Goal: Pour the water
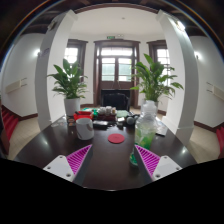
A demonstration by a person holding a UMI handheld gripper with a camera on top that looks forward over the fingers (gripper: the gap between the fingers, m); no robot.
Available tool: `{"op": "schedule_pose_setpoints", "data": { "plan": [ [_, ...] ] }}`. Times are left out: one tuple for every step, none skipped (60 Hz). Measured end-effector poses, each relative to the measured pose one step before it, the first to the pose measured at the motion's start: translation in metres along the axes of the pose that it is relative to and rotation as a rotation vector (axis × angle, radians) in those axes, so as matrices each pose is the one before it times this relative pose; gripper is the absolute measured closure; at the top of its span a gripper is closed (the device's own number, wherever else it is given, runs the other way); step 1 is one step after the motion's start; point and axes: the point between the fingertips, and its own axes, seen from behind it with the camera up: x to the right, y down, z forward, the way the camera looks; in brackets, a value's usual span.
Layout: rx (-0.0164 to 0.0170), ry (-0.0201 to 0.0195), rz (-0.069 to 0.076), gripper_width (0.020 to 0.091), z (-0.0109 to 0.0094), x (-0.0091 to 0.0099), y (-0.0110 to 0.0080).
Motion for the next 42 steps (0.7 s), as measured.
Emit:
{"op": "schedule_pose_setpoints", "data": {
  "plan": [
    [-0.00517,0.01395,0.0021,0.0257,0.00006,0.00704,0.00291],
    [-0.00396,0.01412,0.0027,0.0258,-0.00036,0.00825,0.00378],
    [-0.00243,0.01371,0.0024,0.0258,0.00045,0.00875,0.00354],
    [-0.00084,0.01245,0.0026,0.0257,0.00102,0.00753,0.00109],
    [-0.00012,0.01094,0.0036,0.0256,0.00145,0.00743,0.00033],
    [0.00110,0.00972,0.0022,0.0258,0.00156,0.00673,0.00013],
    [0.00335,0.00821,0.0012,0.0259,0.00212,0.00607,-0.00125],
    [0.00559,0.00589,-0.0013,0.0257,0.00231,0.00612,-0.00180],
    [0.00708,0.00447,-0.0039,0.0257,0.00266,0.00441,-0.00272],
    [0.00695,0.00552,-0.0053,0.0256,0.00310,0.00478,-0.00234],
    [0.00608,0.00739,-0.0059,0.0256,0.00343,0.00394,-0.00262],
    [0.00654,0.00786,-0.0057,0.0256,0.00347,0.00405,-0.00280],
    [0.00920,0.00597,-0.0048,0.0257,0.00359,0.00397,-0.00265],
    [0.01060,0.00389,-0.0040,0.0256,0.00384,0.00306,-0.00344],
    [0.01090,0.00253,-0.0024,0.0256,0.00358,0.00151,-0.00263],
    [0.00988,0.00218,-0.0010,0.0260,0.00452,0.00046,-0.00275],
    [0.00857,0.00080,0.0008,0.0260,0.00468,-0.00018,-0.00243],
    [0.00712,-0.00170,0.0030,0.0264,0.00507,0.00034,-0.00162],
    [0.00647,-0.00517,0.0051,0.0265,0.00379,-0.00120,-0.00196],
    [0.00631,-0.00654,0.0062,0.0269,0.00392,-0.00265,-0.00200],
    [0.00615,-0.00674,0.0065,0.0268,0.00413,-0.00159,-0.00171],
    [0.00565,-0.00496,0.0075,0.0263,0.00397,-0.00192,-0.00070],
    [0.00379,-0.00249,0.0074,0.0265,0.00460,-0.00149,-0.00004],
    [0.00139,-0.00078,0.0073,0.0261,0.00455,-0.00094,0.00088],
    [-0.00032,-0.00090,0.0071,0.0259,0.00378,-0.00110,0.00122],
    [-0.00162,-0.00185,0.0058,0.0261,0.00459,-0.00042,0.00071],
    [-0.00210,-0.00260,0.0048,0.0261,0.00408,-0.00006,0.00173],
    [-0.00227,-0.00093,0.0048,0.0260,0.00506,0.00069,0.00189],
    [-0.00232,0.00017,0.0051,0.0260,0.00493,0.00061,0.00301],
    [-0.00099,0.00009,0.0041,0.0263,0.00383,0.00176,0.00229],
    [0.00042,-0.00134,0.0037,0.0269,0.00379,0.00047,0.00289],
    [0.00229,-0.00314,0.0030,0.0284,0.00323,0.00045,0.00172],
    [0.00472,-0.00403,0.0024,0.0304,0.00242,0.00012,0.00190],
    [0.00616,-0.00641,0.0013,0.0329,0.00277,-0.00063,0.00105],
    [0.00698,-0.00622,0.0006,0.0355,0.00250,-0.00041,0.00041],
    [0.00638,-0.00510,0.0003,0.0386,0.00177,-0.00084,0.00134],
    [0.00646,-0.00214,0.0002,0.0415,0.00167,0.00014,0.00182],
    [0.00625,0.00002,0.0004,0.0446,0.00057,0.00075,0.00161],
    [0.00530,0.00079,-0.0007,0.0477,0.00028,0.00083,0.00164],
    [0.00617,-0.00059,-0.0029,0.0512,0.00101,0.00097,0.00196],
    [0.00765,0.00135,-0.0051,0.0555,0.00152,0.00113,0.00165],
    [0.00901,-0.00055,-0.0092,0.0554,0.00296,0.01029,0.00783]
  ]
}}
